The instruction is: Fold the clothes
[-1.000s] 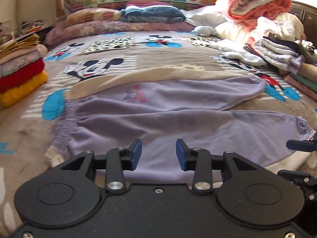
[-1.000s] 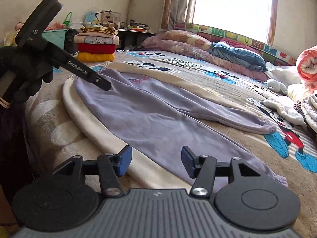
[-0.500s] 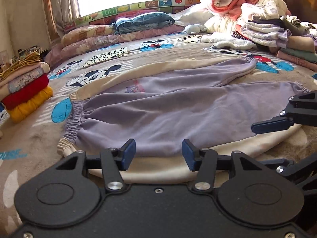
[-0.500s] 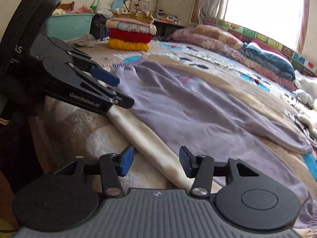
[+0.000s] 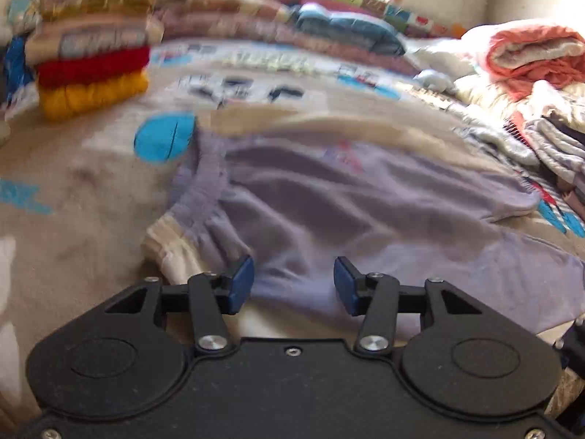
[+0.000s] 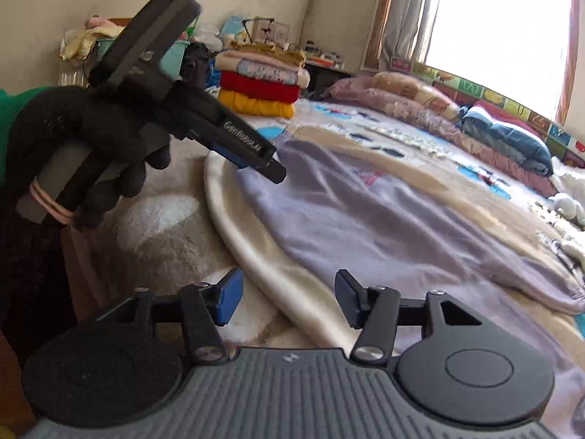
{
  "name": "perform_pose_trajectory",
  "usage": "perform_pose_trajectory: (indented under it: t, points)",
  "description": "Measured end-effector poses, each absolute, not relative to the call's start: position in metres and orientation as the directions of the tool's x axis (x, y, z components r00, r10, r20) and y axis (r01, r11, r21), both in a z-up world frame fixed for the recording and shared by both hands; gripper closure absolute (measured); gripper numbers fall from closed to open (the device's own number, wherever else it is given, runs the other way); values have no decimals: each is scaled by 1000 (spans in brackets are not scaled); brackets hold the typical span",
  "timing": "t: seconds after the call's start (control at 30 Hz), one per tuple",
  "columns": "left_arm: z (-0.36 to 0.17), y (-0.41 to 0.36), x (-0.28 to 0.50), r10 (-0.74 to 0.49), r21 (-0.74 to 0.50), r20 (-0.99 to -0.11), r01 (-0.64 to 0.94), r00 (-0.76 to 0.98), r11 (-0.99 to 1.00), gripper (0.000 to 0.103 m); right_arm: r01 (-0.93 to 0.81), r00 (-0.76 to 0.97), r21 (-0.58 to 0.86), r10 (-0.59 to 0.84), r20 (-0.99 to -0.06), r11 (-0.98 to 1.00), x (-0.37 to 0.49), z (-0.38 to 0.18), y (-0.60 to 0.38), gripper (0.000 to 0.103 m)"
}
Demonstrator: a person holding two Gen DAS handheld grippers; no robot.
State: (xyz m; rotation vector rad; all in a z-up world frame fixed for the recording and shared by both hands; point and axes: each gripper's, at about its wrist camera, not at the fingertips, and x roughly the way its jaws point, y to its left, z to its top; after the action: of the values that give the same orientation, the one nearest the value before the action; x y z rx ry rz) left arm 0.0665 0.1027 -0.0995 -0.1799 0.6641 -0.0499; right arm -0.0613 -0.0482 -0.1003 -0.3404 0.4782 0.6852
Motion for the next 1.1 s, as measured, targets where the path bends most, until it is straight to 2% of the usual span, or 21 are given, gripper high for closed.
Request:
perform_pose_trajectory:
  t: [0.07, 0.13, 0.23, 0.43, 0.7, 0.83, 0.93, 1.1]
  points:
    - [-94, 107, 65, -118, -215, -598, -17, 793, 977, 55, -687, 641, -127, 515, -569, 716, -59, -108, -44, 45]
    - [-86, 106, 64, -122, -219, -581, -11, 804, 976, 52, -688, 641, -126, 517, -568, 715, -61, -101, -46, 49]
    - [-78, 108, 71, -121, -249, -589, -37, 799, 968, 52, -674, 659, -69, 555, -507, 736, -61, -87, -62, 49]
    - [-34, 111, 90, -132, -241, -514, 5, 848, 971, 52, -531, 745, 110, 525, -411, 840, -27, -67, -116, 49]
    - [-17, 118, 157, -62, -70, -561, 27, 825, 997, 54, -330, 834, 158, 366, -413, 931, 35, -38, -176, 49]
    - [-23, 122, 194, -67, -24, -599, 66, 798, 998, 54, -240, 860, 99, 258, -439, 966, 81, -20, -198, 49]
    - [-29, 121, 213, -76, -23, -607, 79, 791, 997, 54, -152, 854, 110, 187, -486, 982, 131, -12, -228, 47]
    - [-46, 123, 226, -128, -90, -622, 92, 773, 992, 54, -67, 771, 153, 148, -619, 986, 209, -30, -278, 47]
